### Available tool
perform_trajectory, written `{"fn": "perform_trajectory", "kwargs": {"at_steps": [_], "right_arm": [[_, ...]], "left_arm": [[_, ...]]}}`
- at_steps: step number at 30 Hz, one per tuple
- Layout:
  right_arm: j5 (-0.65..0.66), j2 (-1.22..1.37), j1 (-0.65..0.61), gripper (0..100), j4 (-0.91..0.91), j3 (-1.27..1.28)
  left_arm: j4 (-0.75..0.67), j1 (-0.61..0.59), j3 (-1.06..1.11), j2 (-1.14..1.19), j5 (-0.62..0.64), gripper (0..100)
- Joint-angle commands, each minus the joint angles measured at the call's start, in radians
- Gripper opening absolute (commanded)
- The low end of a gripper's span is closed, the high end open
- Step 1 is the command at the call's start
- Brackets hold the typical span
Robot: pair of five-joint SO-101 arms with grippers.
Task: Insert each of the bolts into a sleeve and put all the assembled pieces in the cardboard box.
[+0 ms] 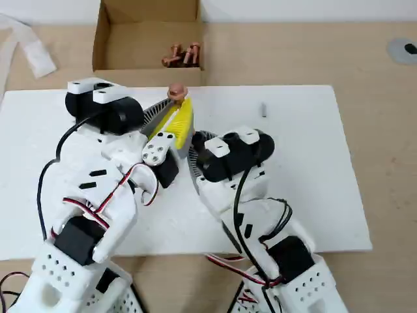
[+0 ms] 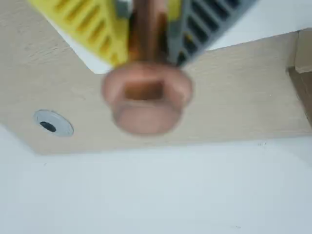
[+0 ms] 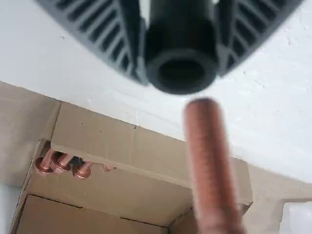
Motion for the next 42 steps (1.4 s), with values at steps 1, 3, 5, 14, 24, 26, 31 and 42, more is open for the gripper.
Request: {"fn": "perform_trajectory", "kwargs": {"at_steps": [1, 3, 5, 14, 24, 26, 31, 42], "right_arm": [[0.003, -0.013, -0.015, 0.9, -0.028, -0.004], [0.003, -0.013, -0.015, 0.9, -0.028, -0.004], [0.003, -0.013, -0.015, 0.9, -0.028, -0.004], [0.003, -0.013, -0.013, 0.9, -0.023, -0.005], [0.003, -0.013, -0.012, 0.9, -0.023, -0.005], [0.003, -0.013, -0.012, 0.9, -0.023, -0.005], [0.003, -0.013, -0.012, 0.9, -0.023, -0.005], [0.003, -0.013, -0.012, 0.9, -0.023, -0.004]], "left_arm": [[-0.028, -0.014, -0.008, 0.002, 0.0, 1], [-0.028, -0.012, -0.008, 0.002, 0.0, 1], [-0.025, -0.002, -0.006, 0.013, 0.0, 1], [-0.025, 0.026, -0.015, 0.076, 0.0, 1], [0.032, 0.031, -0.034, 0.074, 0.029, 1], [0.089, 0.031, -0.06, 0.074, 0.055, 1], [0.129, 0.032, -0.077, 0.074, 0.058, 1], [0.13, 0.091, -0.075, 0.073, 0.08, 1]]}}
